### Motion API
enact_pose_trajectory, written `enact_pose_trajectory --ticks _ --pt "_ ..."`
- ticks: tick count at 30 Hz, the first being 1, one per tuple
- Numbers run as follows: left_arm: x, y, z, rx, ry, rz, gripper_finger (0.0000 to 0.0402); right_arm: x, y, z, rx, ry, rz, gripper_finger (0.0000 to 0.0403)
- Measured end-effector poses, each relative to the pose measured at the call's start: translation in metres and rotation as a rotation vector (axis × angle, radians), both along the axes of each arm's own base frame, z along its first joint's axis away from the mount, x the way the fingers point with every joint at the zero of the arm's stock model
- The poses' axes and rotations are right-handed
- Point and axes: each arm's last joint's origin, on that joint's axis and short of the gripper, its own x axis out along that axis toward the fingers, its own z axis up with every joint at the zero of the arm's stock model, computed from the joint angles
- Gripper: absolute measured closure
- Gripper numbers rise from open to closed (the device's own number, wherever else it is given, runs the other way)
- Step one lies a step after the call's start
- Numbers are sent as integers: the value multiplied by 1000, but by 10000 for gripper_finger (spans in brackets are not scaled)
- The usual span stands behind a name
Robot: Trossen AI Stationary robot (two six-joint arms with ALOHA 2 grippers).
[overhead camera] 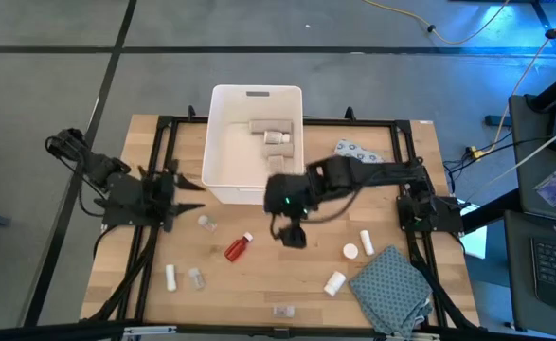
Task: Pick & place medical supplies in basket/bin
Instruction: Put the orange pill bottle into the white bin
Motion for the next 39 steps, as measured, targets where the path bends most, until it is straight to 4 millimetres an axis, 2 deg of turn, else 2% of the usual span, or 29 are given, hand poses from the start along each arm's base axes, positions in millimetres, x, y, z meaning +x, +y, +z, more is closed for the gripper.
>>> enact_pose_trajectory --ticks 3,8,15,18,21,23,28,32,35,39 --pt "21 -15 -7 4 46 -31 218 -9 18 -2 -40 48 -1 30" --pt "54 -41 -32 -39 163 -22 219 -27 59 -10 -120 95 7 30" --pt "82 -75 -63 -109 227 -8 230 -58 106 -24 -127 153 -72 30" --pt "93 -84 -69 -106 244 -3 238 -78 120 -32 -136 177 -132 30" --pt "103 -88 -70 -73 247 33 246 -94 124 -35 -94 124 -196 30" --pt "109 -87 -72 -58 253 65 250 -100 127 -40 -59 56 -227 30" --pt "130 -75 -79 -174 319 129 247 -107 131 -47 51 -101 -245 30" --pt "142 -62 -86 -308 406 107 230 -109 130 -62 55 -87 -264 30" --pt "148 -50 -90 -400 423 182 214 -111 129 -70 50 -65 -285 30" --pt "154 -37 -96 -419 452 241 197 -112 128 -77 48 -44 -305 30"
